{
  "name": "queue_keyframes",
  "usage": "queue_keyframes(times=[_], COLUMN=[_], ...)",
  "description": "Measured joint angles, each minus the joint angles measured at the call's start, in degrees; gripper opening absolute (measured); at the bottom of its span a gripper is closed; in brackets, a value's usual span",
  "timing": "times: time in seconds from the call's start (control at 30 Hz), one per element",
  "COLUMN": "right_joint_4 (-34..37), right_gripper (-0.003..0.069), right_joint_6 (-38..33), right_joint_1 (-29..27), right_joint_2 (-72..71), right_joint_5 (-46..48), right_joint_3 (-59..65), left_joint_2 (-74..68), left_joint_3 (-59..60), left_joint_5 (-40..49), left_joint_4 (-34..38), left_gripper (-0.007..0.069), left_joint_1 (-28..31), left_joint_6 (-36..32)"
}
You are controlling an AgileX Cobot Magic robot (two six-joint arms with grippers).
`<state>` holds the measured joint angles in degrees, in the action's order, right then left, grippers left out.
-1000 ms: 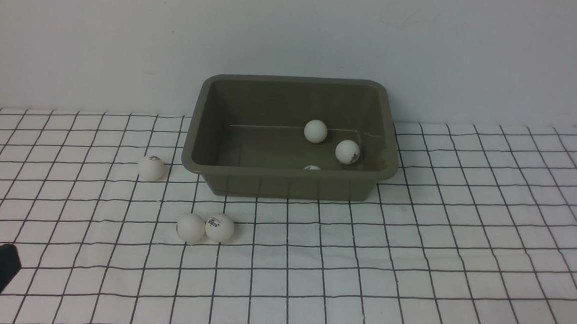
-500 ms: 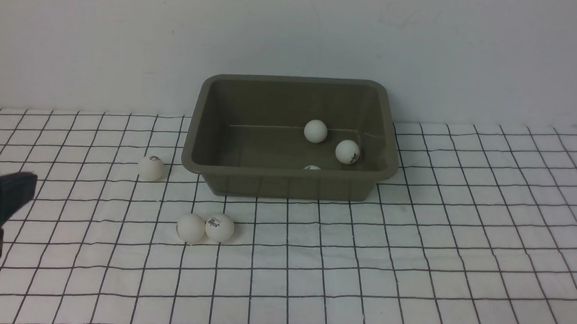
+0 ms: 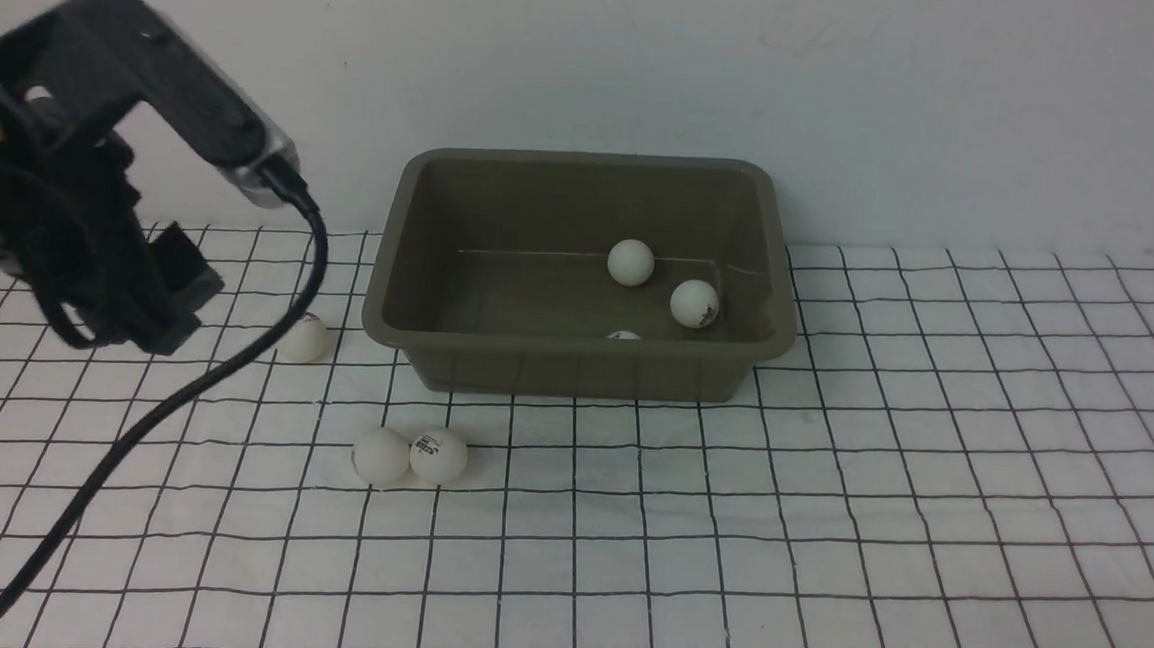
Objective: Put the table tennis balls into the box on the white checkered tablecloth.
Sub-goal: 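Reach for and grasp a ping pong ball on the table beside the basket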
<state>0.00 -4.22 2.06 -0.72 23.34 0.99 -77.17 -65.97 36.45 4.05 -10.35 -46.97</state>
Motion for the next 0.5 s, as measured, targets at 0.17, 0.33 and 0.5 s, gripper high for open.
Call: queue_keyframes(times=[0.17,0.33,0.5], right_joint_4=[0.0,0.0,0.0], right_gripper=[0.0482,0.0482,0.0482], right_joint_6=[-0.05,-0.05,-0.05], right_joint_1=[0.0,0.0,0.0], right_joint_2=[0.0,0.0,0.0], right_joint_5=[0.0,0.0,0.0], right_joint_3=[0.0,0.04,0.04], left_joint_2=[1.03,4.3,7.83], left_joint_3=[-0.02,-0.02,-0.02], left_joint_5=[0.06,4.79,5.42], left_joint_4=[0.28,6.1,16.87], left_gripper=[0.0492,0.0492,0.0492], left_joint_1=[0.0,0.0,0.0], left_joint_6=[5.52,14.61,6.68])
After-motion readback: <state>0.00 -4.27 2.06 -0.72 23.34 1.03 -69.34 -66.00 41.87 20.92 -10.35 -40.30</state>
